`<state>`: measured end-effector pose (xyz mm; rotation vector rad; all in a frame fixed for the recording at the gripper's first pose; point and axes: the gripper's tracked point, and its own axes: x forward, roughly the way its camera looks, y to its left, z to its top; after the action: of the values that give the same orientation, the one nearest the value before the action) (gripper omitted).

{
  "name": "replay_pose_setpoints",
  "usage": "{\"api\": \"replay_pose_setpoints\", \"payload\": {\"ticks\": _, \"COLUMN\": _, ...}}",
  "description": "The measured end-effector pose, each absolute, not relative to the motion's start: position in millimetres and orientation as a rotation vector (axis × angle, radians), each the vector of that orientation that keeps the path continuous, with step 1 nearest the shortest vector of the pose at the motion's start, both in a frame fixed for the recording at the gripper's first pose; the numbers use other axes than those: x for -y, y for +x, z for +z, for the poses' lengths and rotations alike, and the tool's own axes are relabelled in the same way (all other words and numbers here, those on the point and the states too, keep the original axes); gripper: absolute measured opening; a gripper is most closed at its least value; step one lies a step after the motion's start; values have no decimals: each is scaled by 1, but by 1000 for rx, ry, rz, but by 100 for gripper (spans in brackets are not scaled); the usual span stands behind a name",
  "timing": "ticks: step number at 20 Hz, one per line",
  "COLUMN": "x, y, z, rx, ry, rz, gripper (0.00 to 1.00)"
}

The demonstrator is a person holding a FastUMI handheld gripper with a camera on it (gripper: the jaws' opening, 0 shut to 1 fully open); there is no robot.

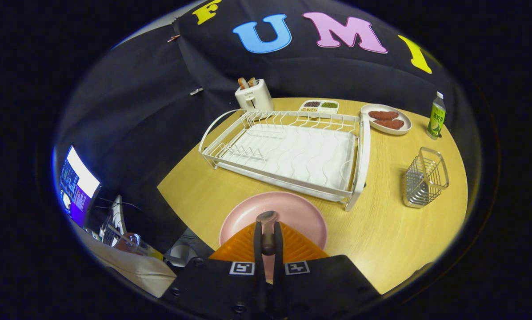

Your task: Take the plate from the dish rack, then take the spoon from the basket and place it into the plate.

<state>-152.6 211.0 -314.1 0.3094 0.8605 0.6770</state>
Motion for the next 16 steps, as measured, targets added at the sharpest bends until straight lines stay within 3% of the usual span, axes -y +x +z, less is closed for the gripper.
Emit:
{"api": "replay_pose_setpoints", "payload": {"ticks": 6, "x": -214, "y": -165, "z": -336, "rx": -921, "ry": 346, "rz": 730, "gripper": 12}}
{"api": "replay_pose_setpoints", "payload": {"ticks": 10, "x": -203, "y": -177, "z": -371, "rx": -988, "ry": 235, "rz": 694, "gripper": 22}}
{"api": "replay_pose_setpoints", "payload": {"ticks": 12, "x": -193, "y": -177, "z": -383, "rx": -998, "ry": 195, "rz": 652, "gripper": 30}}
{"api": "replay_pose_setpoints", "payload": {"ticks": 16, "x": -182, "y": -174, "z": -384, "rx": -991, "ry": 172, "rz": 607, "gripper": 72}}
